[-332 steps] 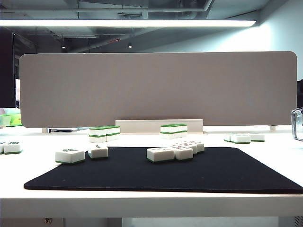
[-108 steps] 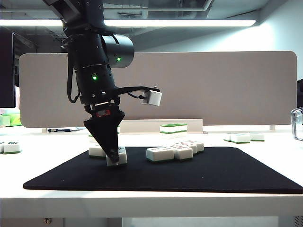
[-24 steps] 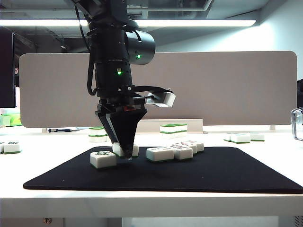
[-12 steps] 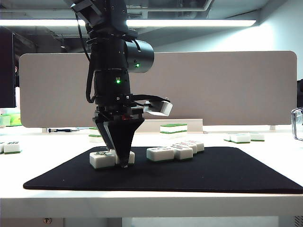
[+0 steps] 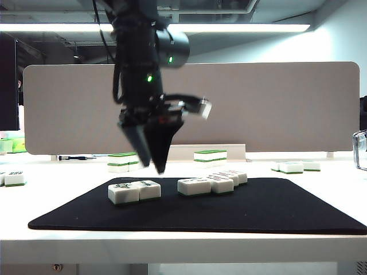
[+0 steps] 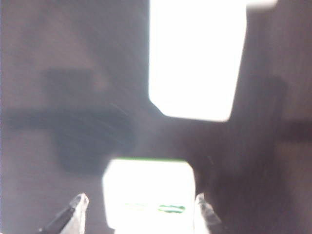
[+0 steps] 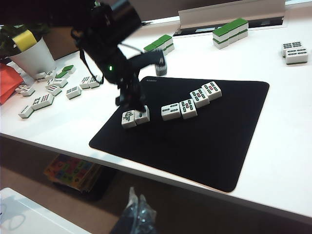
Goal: Align six mahjong tiles in a row on the table.
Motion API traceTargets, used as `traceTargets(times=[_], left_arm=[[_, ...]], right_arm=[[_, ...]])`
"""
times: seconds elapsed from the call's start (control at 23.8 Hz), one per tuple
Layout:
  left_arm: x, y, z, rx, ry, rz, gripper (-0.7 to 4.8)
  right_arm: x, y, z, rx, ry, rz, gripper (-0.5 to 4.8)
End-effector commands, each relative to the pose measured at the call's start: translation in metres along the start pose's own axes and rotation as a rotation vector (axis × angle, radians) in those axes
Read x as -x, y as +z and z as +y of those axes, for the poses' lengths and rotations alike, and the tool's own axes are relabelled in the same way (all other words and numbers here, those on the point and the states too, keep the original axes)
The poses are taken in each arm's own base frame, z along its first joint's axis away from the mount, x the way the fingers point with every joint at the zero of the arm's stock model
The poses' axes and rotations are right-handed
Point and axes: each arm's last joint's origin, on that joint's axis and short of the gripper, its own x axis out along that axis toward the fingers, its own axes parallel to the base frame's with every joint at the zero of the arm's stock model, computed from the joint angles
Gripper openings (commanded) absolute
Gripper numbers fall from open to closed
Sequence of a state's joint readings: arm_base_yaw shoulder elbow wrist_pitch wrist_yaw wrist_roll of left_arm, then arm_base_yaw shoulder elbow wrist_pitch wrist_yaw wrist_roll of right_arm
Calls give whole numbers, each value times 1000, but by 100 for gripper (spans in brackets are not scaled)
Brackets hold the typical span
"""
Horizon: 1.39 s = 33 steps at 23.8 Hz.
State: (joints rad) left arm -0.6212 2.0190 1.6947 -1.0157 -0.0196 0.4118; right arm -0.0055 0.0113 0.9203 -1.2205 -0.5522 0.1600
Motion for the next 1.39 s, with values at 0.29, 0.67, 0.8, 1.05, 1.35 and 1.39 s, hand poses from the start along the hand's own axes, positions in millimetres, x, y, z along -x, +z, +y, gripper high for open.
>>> traceTargets(times=[0.29,0.67,0.8,1.05,1.35,1.39], left_arm=[[-1,25,-6,55,-112,-161,288],[-27,27,-6,36,40,-48,286],[-26,30,-3,88,119,-62,286],[-25,38,3,123,218,-139,275],[-23,36,8,227,297,-123,276],[-23,36,7,240,280,-131,276]], right_arm=[[3,0,1,18,4,-24,-1],[3,0,1,18,-18,-28,-1],[3,0,1,18,-18,-28,-1],[3,0,1,18,-18,-27,-1],[3,0,1,18,-19,-28,-1],[3,0,1,18,-19,-28,-1]])
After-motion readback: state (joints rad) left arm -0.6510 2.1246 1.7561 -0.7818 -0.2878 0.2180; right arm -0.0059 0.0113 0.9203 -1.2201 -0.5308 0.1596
